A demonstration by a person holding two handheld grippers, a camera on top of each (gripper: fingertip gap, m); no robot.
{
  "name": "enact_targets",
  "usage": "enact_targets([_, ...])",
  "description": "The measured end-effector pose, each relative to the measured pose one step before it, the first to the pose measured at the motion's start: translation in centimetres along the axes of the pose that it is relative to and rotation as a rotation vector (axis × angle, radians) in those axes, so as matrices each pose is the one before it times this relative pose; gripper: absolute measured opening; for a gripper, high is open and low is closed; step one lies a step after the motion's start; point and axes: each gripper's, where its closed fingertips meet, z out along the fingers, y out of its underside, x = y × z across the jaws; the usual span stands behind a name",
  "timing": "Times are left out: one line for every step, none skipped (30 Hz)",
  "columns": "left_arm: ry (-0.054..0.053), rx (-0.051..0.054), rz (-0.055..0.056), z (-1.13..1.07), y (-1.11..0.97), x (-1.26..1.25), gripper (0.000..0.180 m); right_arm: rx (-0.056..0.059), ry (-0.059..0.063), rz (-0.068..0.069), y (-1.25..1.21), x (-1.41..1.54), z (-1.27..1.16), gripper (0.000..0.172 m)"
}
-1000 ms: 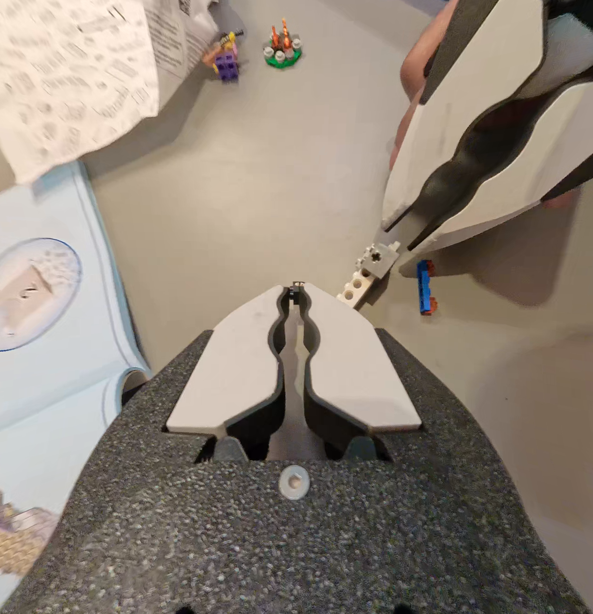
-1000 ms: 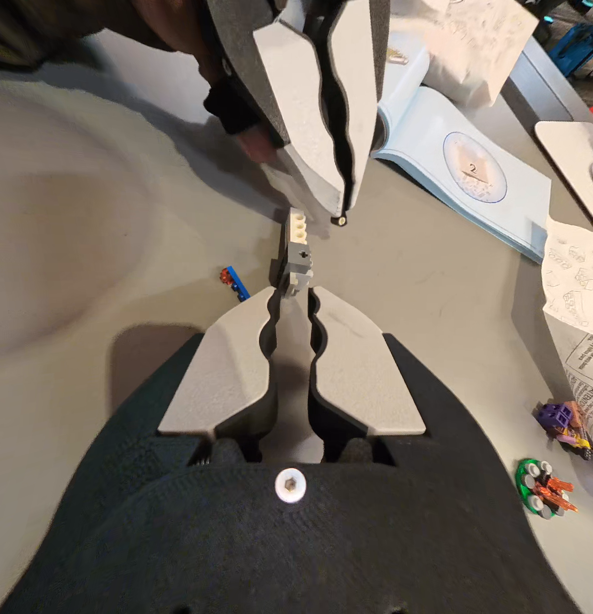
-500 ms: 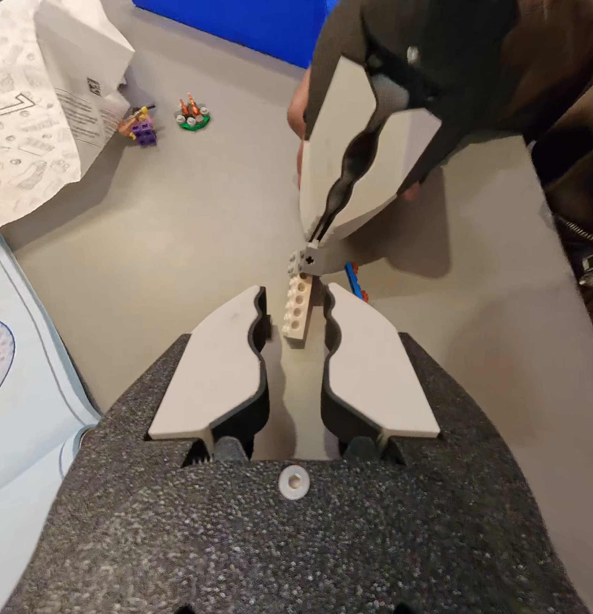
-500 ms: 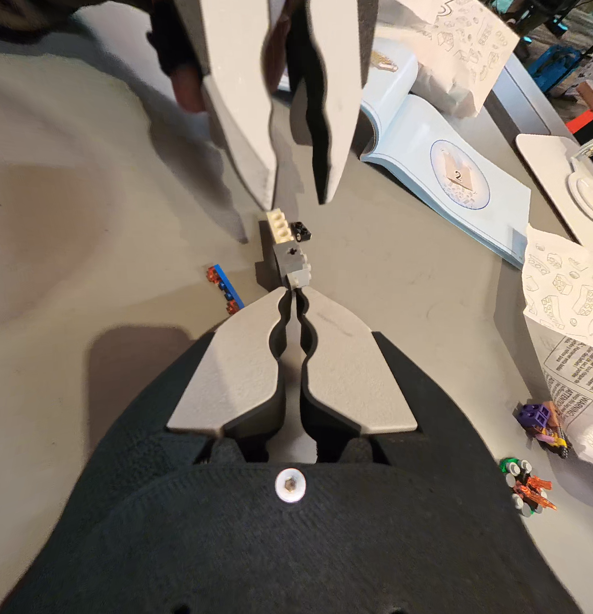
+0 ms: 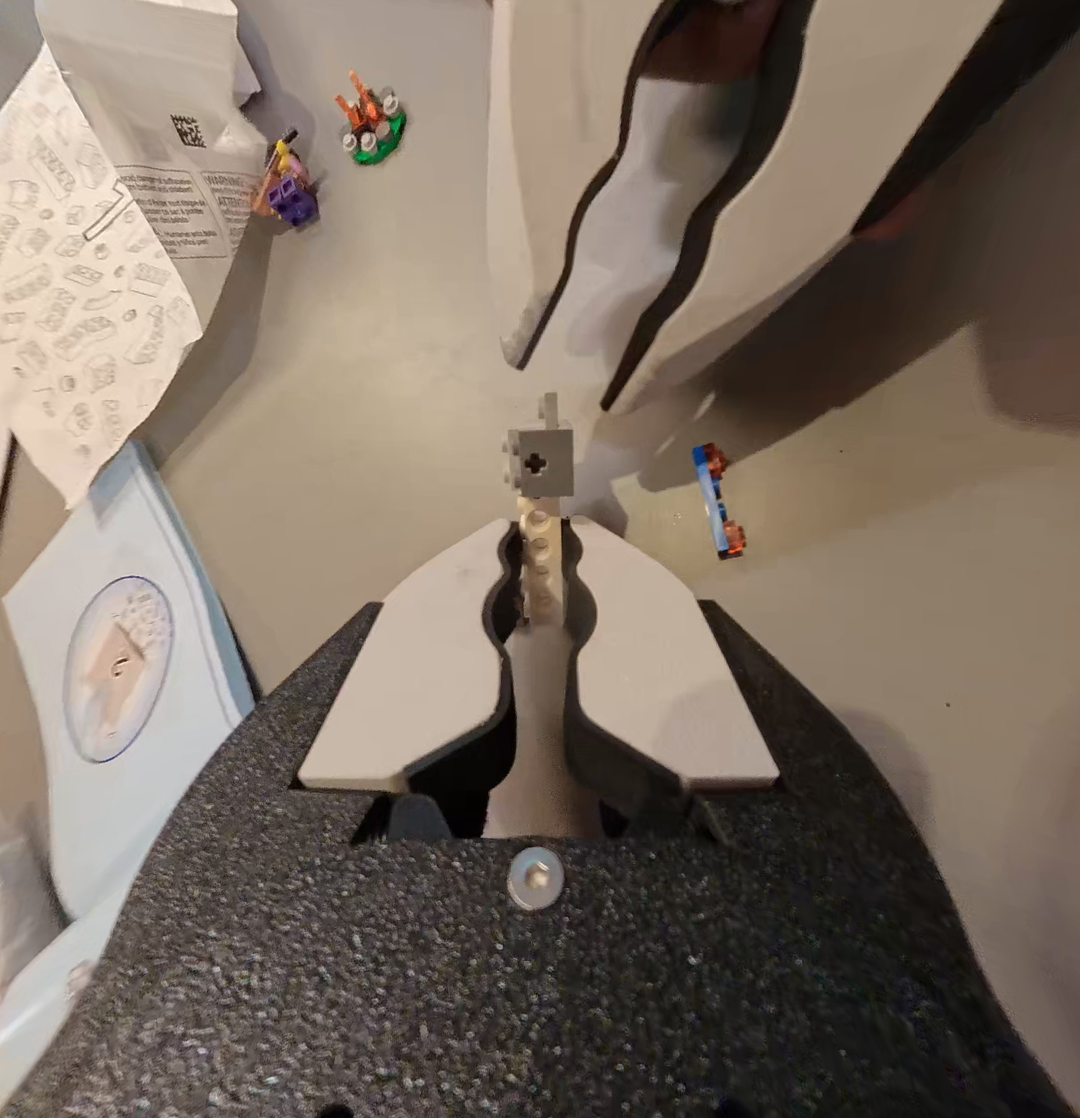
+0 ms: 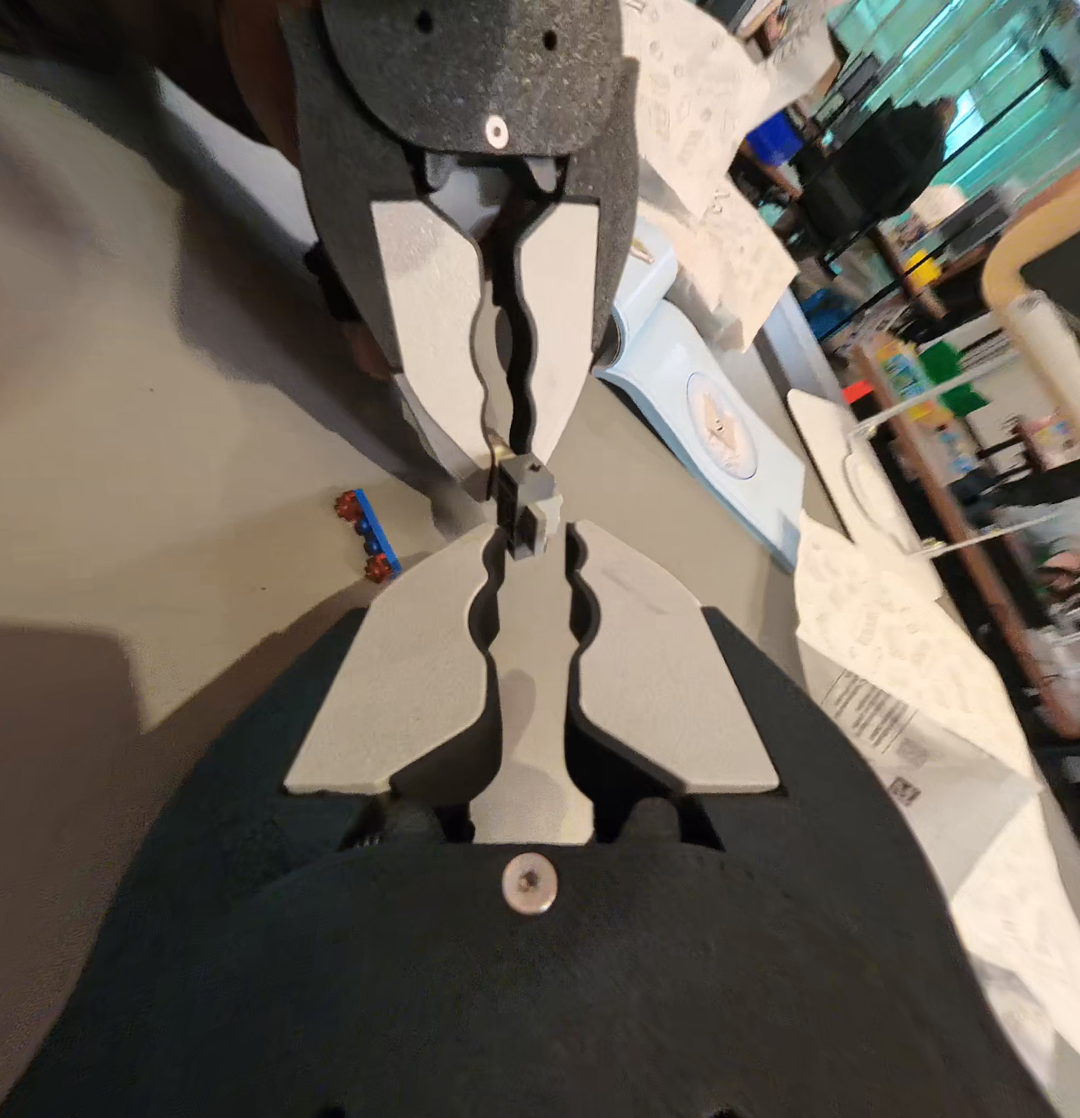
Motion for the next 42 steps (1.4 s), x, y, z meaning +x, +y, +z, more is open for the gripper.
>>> enact_targets([-0.0184,-0.02,0.0229,0.067,0.047,0.041,0.011,0.0032,0.0064,-0.0312,-0.197,-0.177,0.094,0.022])
enact_targets([-0.0153,-0.015,0.0202,0.059,-0.029,0.083,0.011,0.0018,0.005,-0.0269,-0.187,-0.192,0.139,0.024])
enact_targets([-0.0124,-0.0146,0.0175,0.055,-0.016,0.092,0.011,-0.0021,0.0056,-0.0228,-0.147,-0.148,0.175,0.025])
enact_targets([-0.0086,-0.0111,0.0179,0.033,-0.029,0.103,0.011,-0.0044,0.0028,-0.0196,-0.103,-0.169,0.172,0.026])
enact_targets([-0.0049,-0.0057,0.0141,0.002,-0.058,0.111,0.011,-0.0059,0.0009,-0.0166,-0.047,-0.166,0.186,0.026])
enact_targets([-0.0045,-0.002,0.0082,-0.042,-0.079,0.053,0.011,-0.0111,0.0022,-0.0148,0.045,-0.145,0.195,0.026])
enact_targets([-0.0042,0.0013,0.0042,-0.063,-0.101,-0.006,0.011,-0.015,0.0036,-0.0163,0.116,-0.114,0.194,0.025])
enact_targets([0.004,-0.0042,-0.0021,-0.04,0.012,0.066,0.011,-0.0111,0.0087,-0.019,0.074,-0.07,0.13,0.023])
enact_targets([0.0053,0.0,-0.0171,-0.012,0.012,0.016,0.011,-0.0051,0.0203,-0.0211,-0.003,0.139,0.032,0.019])
enact_targets([0.0166,0.0087,-0.0353,-0.047,-0.06,0.042,0.011,-0.0027,0.0114,-0.0224,-0.046,0.054,-0.03,0.019])
enact_targets([0.0304,0.0135,-0.0399,-0.086,-0.067,0.129,0.011,0.003,0.009,-0.0174,-0.095,0.051,-0.071,0.019])
enact_targets([0.0307,0.0177,-0.0418,-0.1,-0.086,0.1,0.011,0.0066,0.0092,-0.0152,-0.117,0.052,-0.087,0.019])
enact_targets([0.0313,0.0188,-0.0426,-0.097,-0.124,0.126,0.012,0.0071,0.0118,-0.0174,-0.115,0.102,-0.104,0.019])
enact_targets([0.0314,0.0143,-0.0362,-0.075,-0.081,0.163,0.012,0.0066,0.0095,-0.0223,-0.138,0.059,-0.121,0.019])
enact_targets([0.024,0.0114,-0.0317,-0.032,-0.063,0.111,0.012,0.0041,0.0096,-0.0257,-0.074,0.029,-0.101,0.019])
enact_targets([0.0241,0.0066,-0.0295,0.013,-0.023,0.156,0.012,0.0014,0.0103,-0.0287,-0.037,0.007,-0.093,0.019])
enact_targets([0.0215,0.0044,-0.0231,0.051,0.014,0.179,0.012,0.0004,0.0067,-0.0292,-0.033,-0.053,-0.087,0.019])
enact_targets([0.0155,0.0035,-0.0208,0.081,0.015,0.124,0.012,-0.0009,0.0046,-0.0224,0.013,-0.055,-0.06,0.018])
enact_targets([0.0147,0.0012,-0.0141,0.08,0.028,0.136,0.012,-0.0006,0.0005,-0.0143,0.033,-0.069,-0.062,0.018])
enact_targets([0.0112,-0.0014,-0.0087,0.077,0.035,0.132,0.012,0.0013,-0.003,-0.0098,0.016,-0.096,-0.052,0.018])
enact_targets([0.0062,-0.0011,-0.007,0.071,0.007,0.096,0.012,0.0008,-0.0026,-0.0092,0.015,-0.062,-0.056,0.018])
enact_targets([0.0011,-0.0026,-0.0009,0.065,0.001,0.071,0.012,0.0,-0.002,-0.009,0.023,-0.054,-0.052,0.018])
enact_targets([-0.0029,-0.0011,0.0001,0.042,-0.058,0.032,0.012,0.0014,-0.0033,-0.009,0.008,-0.102,-0.063,0.015])
enact_targets([-0.0063,-0.0087,0.0119,0.024,0.037,0.013,0.012,0.0036,-0.0008,-0.0178,-0.05,-0.139,-0.051,0.013])
enact_targets([-0.0168,-0.0136,0.0309,0.055,0.077,0.023,0.012,-0.0022,-0.0055,-0.011,-0.005,-0.14,-0.026,0.012])
enact_targets([-0.0156,-0.0137,0.0223,0.04,0.082,0.02,0.011,-0.0003,-0.0114,0.0072,-0.004,-0.131,0.004,0.012])
enact_targets([-0.0011,-0.0025,-0.0036,-0.01,-0.008,0.019,0.011,0.0022,-0.0045,0.0087,-0.014,-0.053,-0.006,0.012])
enact_targets([0.0075,0.005,-0.0077,-0.038,-0.053,0.037,0.011,0.0043,0.0023,-0.0011,-0.036,0.019,-0.035,0.012])
enact_targets([0.0006,0.0031,0.0058,-0.089,-0.059,0.01,0.011,0.0047,0.0047,0.0084,-0.035,0.09,-0.036,0.012])
enact_targets([-0.0112,-0.0022,0.0244,-0.084,-0.006,-0.052,0.011,0.005,0.0026,0.0216,-0.033,0.096,0.009,0.013])
enact_targets([-0.0142,-0.0059,0.022,-0.038,0.026,-0.079,0.011,0.0056,-0.0025,0.0233,-0.047,0.019,0.013,0.013])
enact_targets([-0.0106,-0.0047,0.0226,-0.02,0.018,-0.021,0.011,0.0038,-0.0078,0.024,-0.039,-0.034,0.033,0.014])
enact_targets([-0.0124,-0.0045,0.0342,-0.003,0.007,0.005,0.011,0.003,-0.0138,0.0261,-0.004,-0.081,0.034,0.016])
enact_targets([-0.0209,-0.0086,0.036,0.019,0.093,-0.104,0.011,0.0039,-0.0168,0.0253,-0.007,-0.102,0.035,0.017])
enact_targets([-0.017,-0.0106,0.0221,0.051,0.108,-0.11,0.011,-0.0012,-0.0187,0.0216,0.055,-0.156,0.058,0.019])
enact_targets([-0.0156,-0.0093,0.026,0.043,0.119,-0.091,0.011,-0.0038,-0.0167,0.0164,0.07,-0.177,0.067,0.022])
enact_targets([-0.0224,-0.0094,0.0299,0.034,0.106,-0.162,0.011,-0.0039,-0.0095,0.0095,0.058,-0.122,0.065,0.023])
enact_targets([-0.0189,-0.01,0.0306,0.036,0.094,-0.104,0.011,-0.007,-0.0032,0.0041,0.078,-0.057,0.063,0.024])
enact_targets([-0.0187,-0.0075,0.0333,0.013,0.047,-0.076,0.011,-0.0084,-0.0013,0.0025,0.09,-0.03,0.066,0.024])
enact_targets([-0.0138,0.0056,0.029,-0.057,-0.182,0.001,0.011,-0.0139,0.0002,0.0017,0.177,-0.006,0.097,0.024])
enact_targets([-0.0142,0.0092,0.024,-0.09,-0.284,-0.014,0.011,-0.0225,0.0008,-0.0023,0.356,0.006,0.138,0.024])
enact_targets([-0.0158,-0.0108,0.0188,-0.007,0.002,-0.08,0.012,-0.0144,0.0009,-0.0047,0.278,-0.012,0.101,0.026])
